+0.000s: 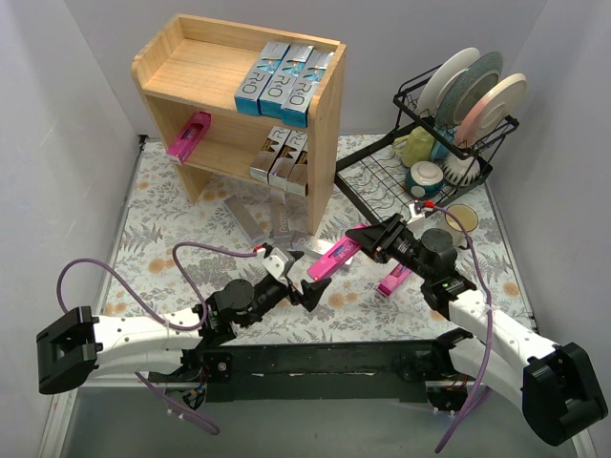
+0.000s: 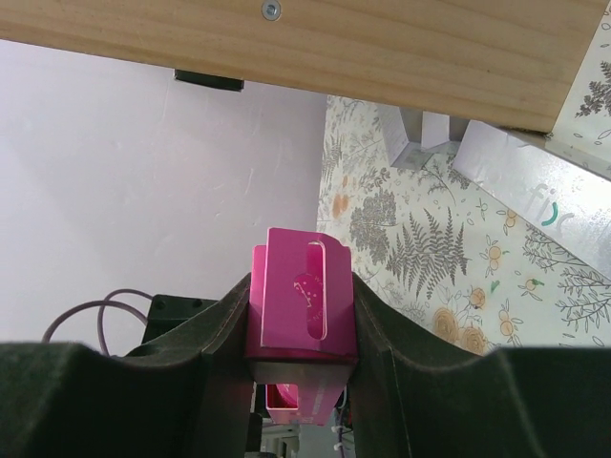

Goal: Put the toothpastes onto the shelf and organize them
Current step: Pick up the toothpaste from the center of the board, then place the toothpaste on the shelf.

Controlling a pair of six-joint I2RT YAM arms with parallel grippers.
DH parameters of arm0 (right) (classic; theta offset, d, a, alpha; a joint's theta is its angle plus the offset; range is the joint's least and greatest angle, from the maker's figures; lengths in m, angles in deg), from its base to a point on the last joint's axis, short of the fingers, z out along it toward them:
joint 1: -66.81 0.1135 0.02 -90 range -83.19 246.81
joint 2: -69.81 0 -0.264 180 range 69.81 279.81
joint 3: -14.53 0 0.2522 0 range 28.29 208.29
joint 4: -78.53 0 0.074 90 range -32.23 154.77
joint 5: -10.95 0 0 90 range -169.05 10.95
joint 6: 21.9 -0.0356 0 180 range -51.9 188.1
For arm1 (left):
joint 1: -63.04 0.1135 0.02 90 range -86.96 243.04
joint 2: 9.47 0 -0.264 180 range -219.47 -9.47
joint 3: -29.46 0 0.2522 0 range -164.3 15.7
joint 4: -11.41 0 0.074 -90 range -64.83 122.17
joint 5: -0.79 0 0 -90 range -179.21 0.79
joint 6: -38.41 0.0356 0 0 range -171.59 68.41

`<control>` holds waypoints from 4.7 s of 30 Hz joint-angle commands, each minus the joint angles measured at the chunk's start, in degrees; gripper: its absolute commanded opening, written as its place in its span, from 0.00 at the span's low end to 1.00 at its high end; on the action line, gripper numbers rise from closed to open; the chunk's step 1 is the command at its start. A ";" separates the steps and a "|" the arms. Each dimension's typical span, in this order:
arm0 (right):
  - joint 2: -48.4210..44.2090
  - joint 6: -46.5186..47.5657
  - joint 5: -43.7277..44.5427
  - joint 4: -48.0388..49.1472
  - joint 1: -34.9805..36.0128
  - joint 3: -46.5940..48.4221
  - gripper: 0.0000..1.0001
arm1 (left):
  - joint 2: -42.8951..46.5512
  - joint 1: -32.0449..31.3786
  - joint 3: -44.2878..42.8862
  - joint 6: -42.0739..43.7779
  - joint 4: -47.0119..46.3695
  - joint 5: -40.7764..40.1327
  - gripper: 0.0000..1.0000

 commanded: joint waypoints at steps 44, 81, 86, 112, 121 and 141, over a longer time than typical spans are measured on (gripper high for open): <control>-9.98 19.91 6.15 -24.06 -4.13 6.40 0.90 | 11.68 -0.64 -23.24 -19.08 63.30 -20.79 0.35; -13.42 42.16 16.80 -36.31 -4.75 15.55 0.92 | 2.21 48.12 -38.36 7.00 46.33 4.63 0.31; -13.25 43.56 14.78 -36.22 -4.83 15.11 0.91 | -5.36 62.44 -39.68 5.34 39.56 18.91 0.35; -13.42 48.31 11.97 -34.02 -5.10 13.17 0.91 | -23.48 68.18 -44.17 10.00 29.27 22.62 0.55; -14.30 49.01 11.79 -33.76 -5.18 12.73 0.91 | -15.49 68.18 -47.94 -0.27 34.80 20.51 0.85; -16.49 52.18 11.61 -35.43 -5.10 13.70 0.90 | -1.51 68.18 -33.28 -44.75 44.30 11.53 0.98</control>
